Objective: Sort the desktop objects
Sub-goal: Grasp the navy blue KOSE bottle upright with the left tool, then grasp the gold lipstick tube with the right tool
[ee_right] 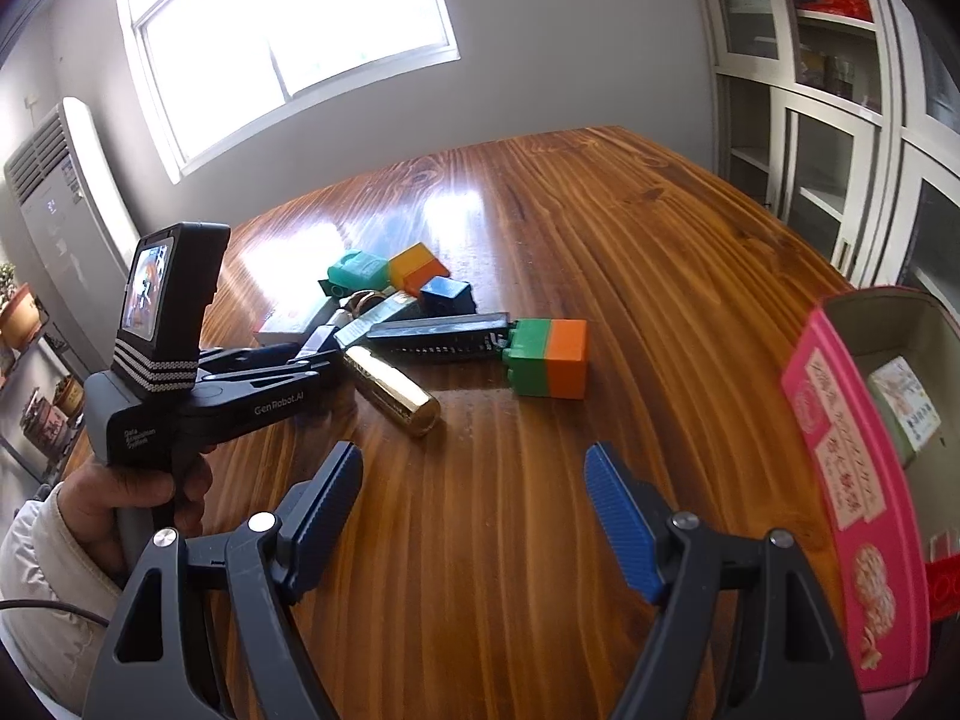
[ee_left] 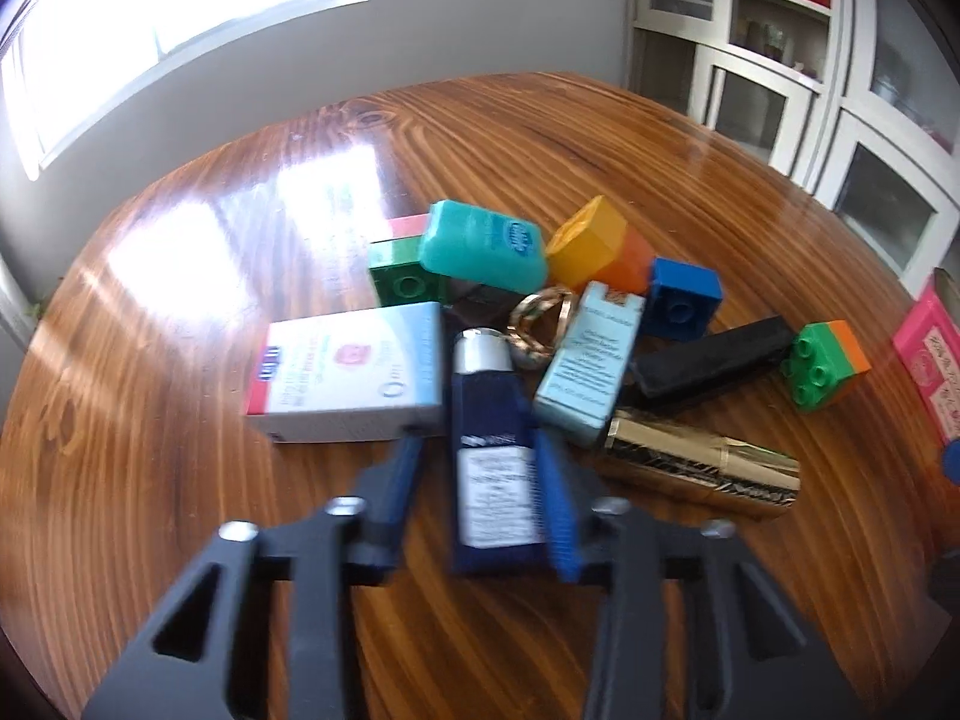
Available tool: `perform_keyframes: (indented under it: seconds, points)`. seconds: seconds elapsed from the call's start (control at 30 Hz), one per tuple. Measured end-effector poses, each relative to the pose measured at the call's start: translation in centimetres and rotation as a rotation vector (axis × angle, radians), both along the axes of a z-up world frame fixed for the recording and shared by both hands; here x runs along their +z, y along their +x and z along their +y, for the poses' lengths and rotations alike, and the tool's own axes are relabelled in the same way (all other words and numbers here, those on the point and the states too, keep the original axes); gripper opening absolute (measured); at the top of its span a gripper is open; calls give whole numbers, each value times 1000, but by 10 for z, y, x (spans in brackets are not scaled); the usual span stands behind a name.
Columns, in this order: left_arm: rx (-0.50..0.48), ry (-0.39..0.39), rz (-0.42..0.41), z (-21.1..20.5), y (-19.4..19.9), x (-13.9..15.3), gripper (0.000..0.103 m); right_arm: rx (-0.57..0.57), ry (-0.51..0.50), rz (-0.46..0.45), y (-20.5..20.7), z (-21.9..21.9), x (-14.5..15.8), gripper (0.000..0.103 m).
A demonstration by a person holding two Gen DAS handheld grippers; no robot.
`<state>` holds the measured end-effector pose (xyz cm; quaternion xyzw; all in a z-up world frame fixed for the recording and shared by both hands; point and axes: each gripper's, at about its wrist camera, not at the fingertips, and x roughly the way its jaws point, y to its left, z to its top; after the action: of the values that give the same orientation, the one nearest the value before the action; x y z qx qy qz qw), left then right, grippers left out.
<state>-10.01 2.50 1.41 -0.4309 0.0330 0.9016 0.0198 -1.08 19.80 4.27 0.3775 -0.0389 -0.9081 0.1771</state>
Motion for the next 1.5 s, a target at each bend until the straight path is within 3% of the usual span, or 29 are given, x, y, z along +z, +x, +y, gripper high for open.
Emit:
perform_keyframes:
  seconds: [0.27, 0.4, 0.73, 0.8, 0.93, 1.23, 1.5]
  points:
    - [5, -10, -6, -5, 29, 4, 32, 81, 8, -20, -28, -29, -5, 79]
    - [-8, 4, -3, -7, 41, 6, 32, 120, 42, -46, -47, -48, -13, 67]
    - [27, 38, 60, -24, 58, 27, 32, 192, 129, -72, -67, -87, -32, 51]
    - [39, 43, 54, -28, 57, 26, 32, 196, 149, -76, -68, -91, -36, 37]
    - [48, 48, 54, -31, 57, 25, 32, 204, 155, -83, -66, -94, -43, 27]
    - [36, 41, 61, -20, 66, 25, 32, 187, 77, -107, -43, -79, -39, 26]
    - [18, 47, 66, -7, 68, 29, 32, 155, 25, -62, -18, -63, -20, 26]
